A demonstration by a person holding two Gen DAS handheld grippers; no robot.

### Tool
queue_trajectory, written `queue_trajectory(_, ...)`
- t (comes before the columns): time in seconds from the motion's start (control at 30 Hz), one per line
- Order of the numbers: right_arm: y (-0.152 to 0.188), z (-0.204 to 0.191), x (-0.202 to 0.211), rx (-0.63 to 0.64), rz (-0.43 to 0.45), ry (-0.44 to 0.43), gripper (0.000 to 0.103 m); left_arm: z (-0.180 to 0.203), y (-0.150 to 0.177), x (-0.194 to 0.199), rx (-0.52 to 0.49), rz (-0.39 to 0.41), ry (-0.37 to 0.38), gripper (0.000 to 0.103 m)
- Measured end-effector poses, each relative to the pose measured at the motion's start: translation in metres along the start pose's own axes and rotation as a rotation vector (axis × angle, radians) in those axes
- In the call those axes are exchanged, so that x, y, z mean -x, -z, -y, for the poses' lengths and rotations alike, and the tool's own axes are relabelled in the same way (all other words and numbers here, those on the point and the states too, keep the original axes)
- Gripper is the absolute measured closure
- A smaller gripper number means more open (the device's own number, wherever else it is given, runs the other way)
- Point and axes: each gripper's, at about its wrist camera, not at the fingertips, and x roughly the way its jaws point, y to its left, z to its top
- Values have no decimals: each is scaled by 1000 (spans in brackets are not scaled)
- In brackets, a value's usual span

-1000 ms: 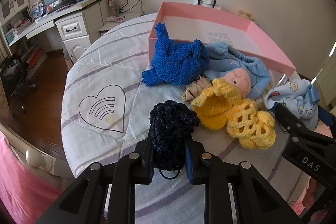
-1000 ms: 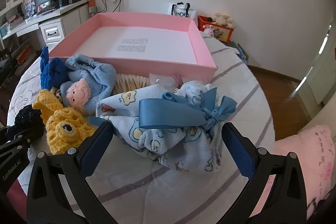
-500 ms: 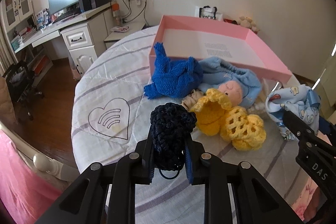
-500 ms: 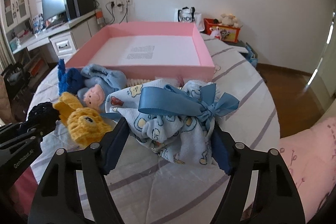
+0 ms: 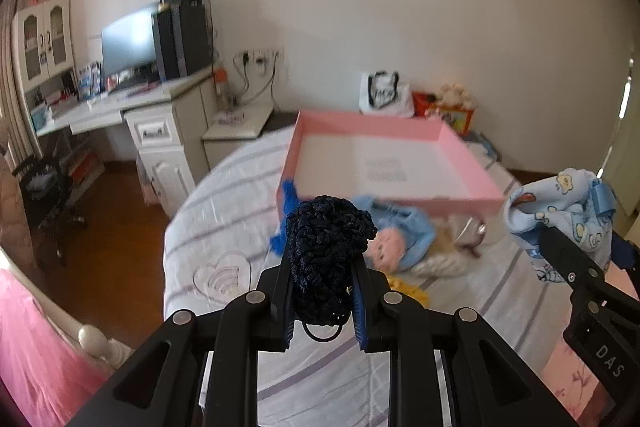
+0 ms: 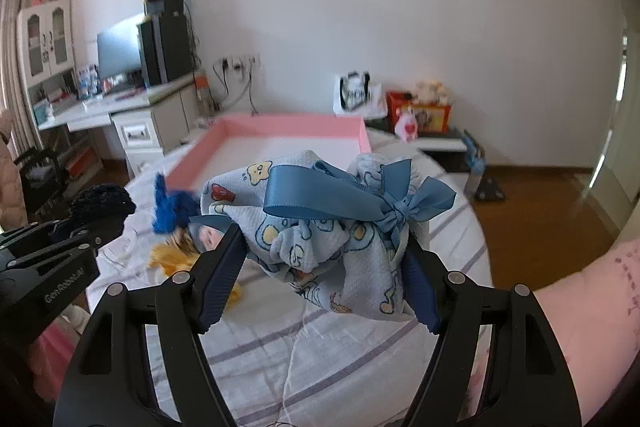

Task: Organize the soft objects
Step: 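Lift the navy hat with left tool while right tool lifts the bundle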

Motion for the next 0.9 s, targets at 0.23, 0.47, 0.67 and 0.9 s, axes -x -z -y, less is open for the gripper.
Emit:
queue_trajectory(0.23,-17,-5,44,-4,141,-9,32,10,-5,48,-12,121,8,83)
queue_trajectory(0.47,-29,-9,78,-1,252,-12,32,11,0,91,-8,222,17,83)
queue_trajectory(0.67,-34,-10,101,-4,323,-13,32,6,13,120,4,294,15,83)
queue_trajectory(0.9,-33,-11,124,2,383,-13,32,3,42,144,0,341,28,83)
